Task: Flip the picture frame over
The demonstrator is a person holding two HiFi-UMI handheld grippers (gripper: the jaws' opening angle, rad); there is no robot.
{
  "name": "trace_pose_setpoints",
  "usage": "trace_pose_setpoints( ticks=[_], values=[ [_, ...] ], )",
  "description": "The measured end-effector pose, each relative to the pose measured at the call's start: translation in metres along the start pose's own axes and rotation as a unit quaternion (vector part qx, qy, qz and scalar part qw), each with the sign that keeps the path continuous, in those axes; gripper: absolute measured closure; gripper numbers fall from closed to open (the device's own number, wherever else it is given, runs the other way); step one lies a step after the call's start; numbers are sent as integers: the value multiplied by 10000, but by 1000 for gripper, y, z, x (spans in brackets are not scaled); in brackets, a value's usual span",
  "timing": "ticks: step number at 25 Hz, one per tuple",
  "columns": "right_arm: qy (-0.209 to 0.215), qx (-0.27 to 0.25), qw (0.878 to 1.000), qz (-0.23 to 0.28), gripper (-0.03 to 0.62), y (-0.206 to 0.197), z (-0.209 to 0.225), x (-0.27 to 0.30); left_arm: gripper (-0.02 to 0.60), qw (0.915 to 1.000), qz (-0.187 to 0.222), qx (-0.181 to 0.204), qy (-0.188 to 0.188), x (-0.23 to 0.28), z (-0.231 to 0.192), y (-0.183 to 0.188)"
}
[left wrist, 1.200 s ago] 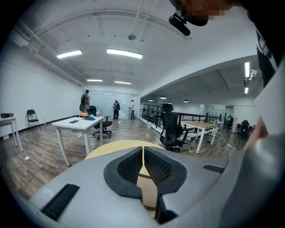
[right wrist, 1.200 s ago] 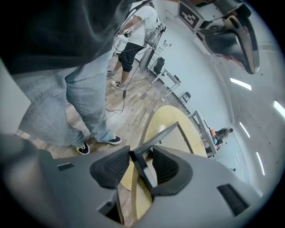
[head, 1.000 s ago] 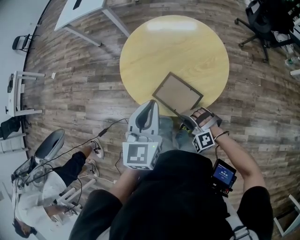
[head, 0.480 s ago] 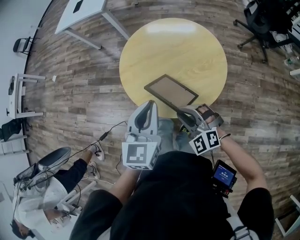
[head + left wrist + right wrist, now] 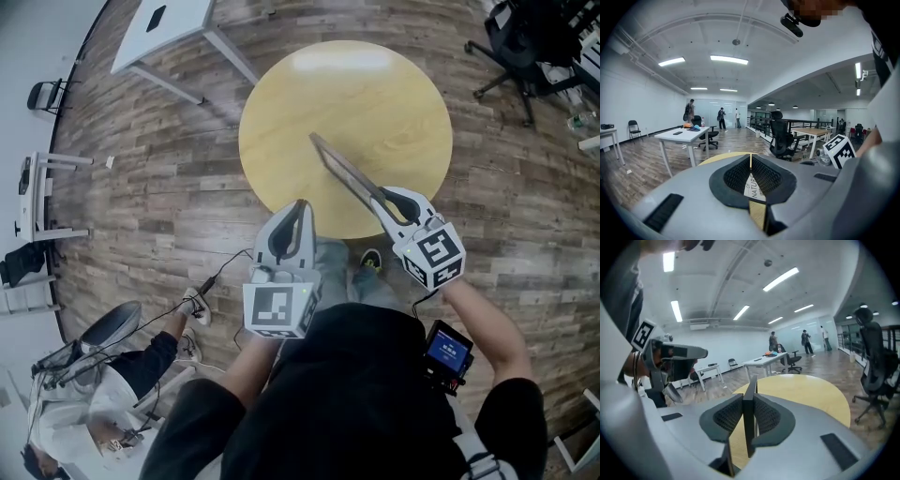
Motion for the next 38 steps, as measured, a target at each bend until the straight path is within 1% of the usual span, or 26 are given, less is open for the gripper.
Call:
trace_pose_setpoints(
  ticks=[4, 8, 10, 14, 17, 24, 27, 32, 35, 38],
  values=[
    [-145, 975, 9951, 51, 516, -9, 16, -6, 552, 10000, 5, -8, -27, -3, 0, -1],
    [-244, 1710, 9850, 38, 516, -23, 27, -12, 552, 10000, -9, -4, -40, -5, 1, -2],
    [-304, 1957, 9802, -27, 517, -32, 29, -15, 552, 10000, -57, -33, -3, -7, 1, -3],
    [-314, 2342, 9715, -163, 517, -50, 29, -18, 552, 10000, 15, 22, -83, -7, 2, -5],
    [-272, 2840, 9581, -242, 517, -69, 30, -21, 552, 9999, 9, 19, -99, -8, 3, -5],
    [-137, 3616, 9320, -213, 517, -96, 33, -27, 552, 9998, -161, -102, -39, -7, 2, -4],
    [-21, 3958, 9182, -151, 517, -108, 32, -30, 552, 9998, -56, 3, -171, -8, 4, -7],
    [147, 4600, 8878, 17, 516, -135, 35, -35, 552, 9998, -74, 9, -209, -4, 9, -7],
    [228, 4975, 8671, 77, 513, -154, 33, -36, 552, 9997, -103, -4, -238, -2, 10, -7],
    [249, 5398, 8414, 31, 513, -174, 33, -34, 552, 9996, -118, 7, -255, -1, 13, -7]
  ],
)
Point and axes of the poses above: the fingertips, and each gripper's own axes: x forward along the fingers, z to its right, y out of its top, the point moved 9 cm from there along -x, backward along the fingers, and after that the axes turned 7 degrees about -z, right-handed, at the moved point
